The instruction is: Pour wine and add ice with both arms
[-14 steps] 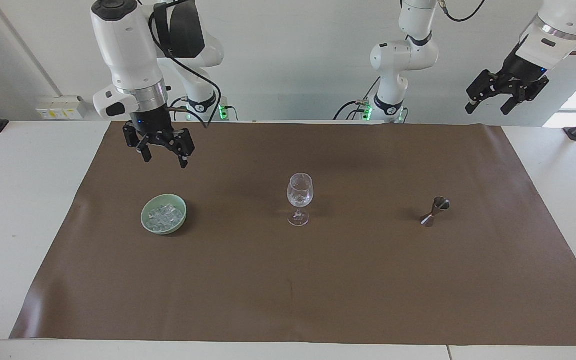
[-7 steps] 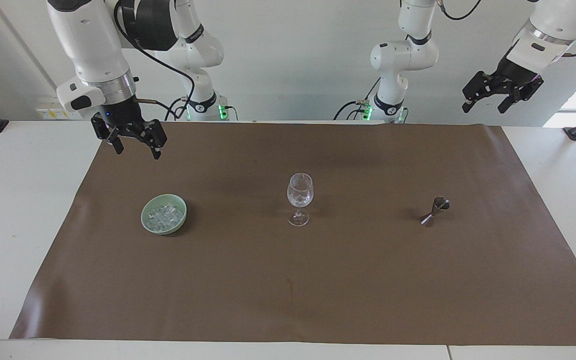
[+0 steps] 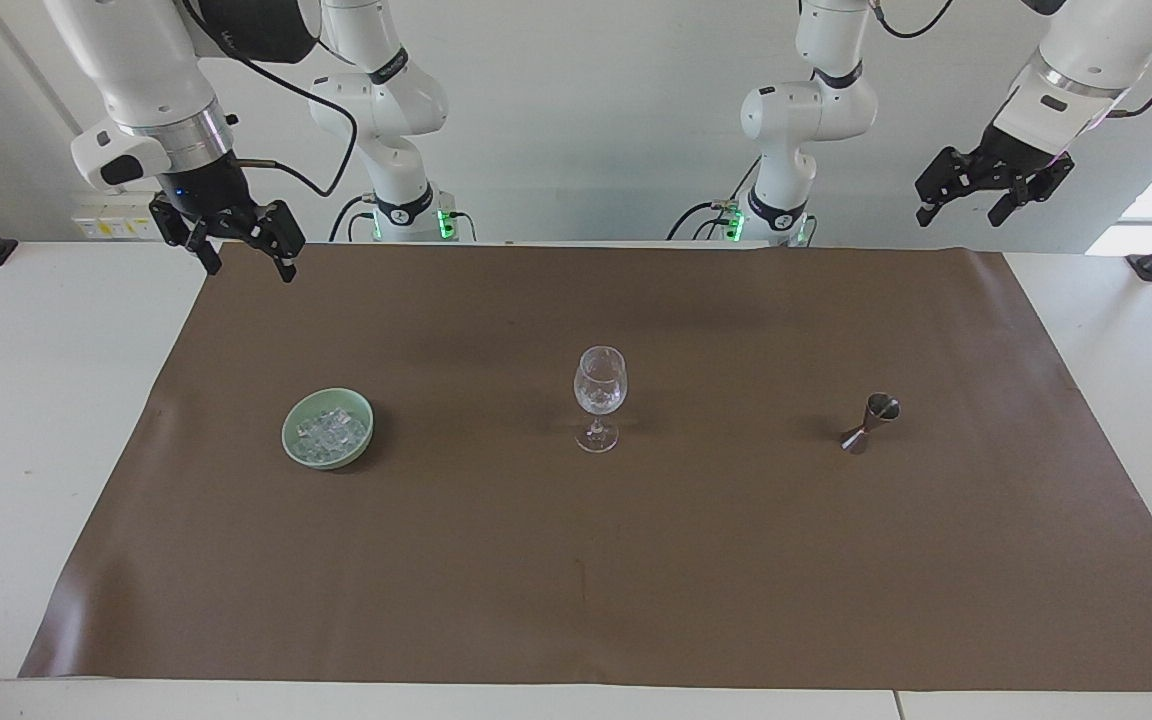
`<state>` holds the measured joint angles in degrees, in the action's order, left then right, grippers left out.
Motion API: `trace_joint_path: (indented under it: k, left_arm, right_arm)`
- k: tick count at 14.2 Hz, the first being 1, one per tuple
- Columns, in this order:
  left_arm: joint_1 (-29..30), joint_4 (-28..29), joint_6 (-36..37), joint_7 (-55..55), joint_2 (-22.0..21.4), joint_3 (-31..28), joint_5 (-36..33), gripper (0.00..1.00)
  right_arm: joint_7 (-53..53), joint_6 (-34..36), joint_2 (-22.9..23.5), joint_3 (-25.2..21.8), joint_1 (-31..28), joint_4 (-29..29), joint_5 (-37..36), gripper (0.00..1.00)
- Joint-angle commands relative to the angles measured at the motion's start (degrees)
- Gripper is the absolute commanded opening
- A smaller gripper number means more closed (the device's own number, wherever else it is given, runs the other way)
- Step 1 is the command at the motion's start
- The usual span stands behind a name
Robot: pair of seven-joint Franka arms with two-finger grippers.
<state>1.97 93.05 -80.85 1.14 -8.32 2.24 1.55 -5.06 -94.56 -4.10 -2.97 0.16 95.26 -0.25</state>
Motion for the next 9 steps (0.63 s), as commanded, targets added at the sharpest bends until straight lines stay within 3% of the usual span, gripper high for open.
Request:
trace_joint_path:
  k: [1, 5, 9]
  left_arm:
    - [-0.3, 2.1, -1.5, 0.6, -1.9, 0.0, -1.2, 1.0]
    - [-0.3, 2.1, -1.4, 0.5, -1.9, 0.0, -1.2, 1.0]
    - [-0.4, 2.0, -1.5, 0.1, -1.9, 0.0, -1.2, 1.0]
  right_arm:
    - [1.5, 2.4, -0.9, 0.4, -0.9, 0.0, 1.5, 1.0]
    - [1.5, 8.3, -0.7, 0.8, -0.7, -3.4, 1.4, 1.0]
    - [1.4, 8.0, -0.6, 0.9, -0.2, -3.9, 0.8, 1.0]
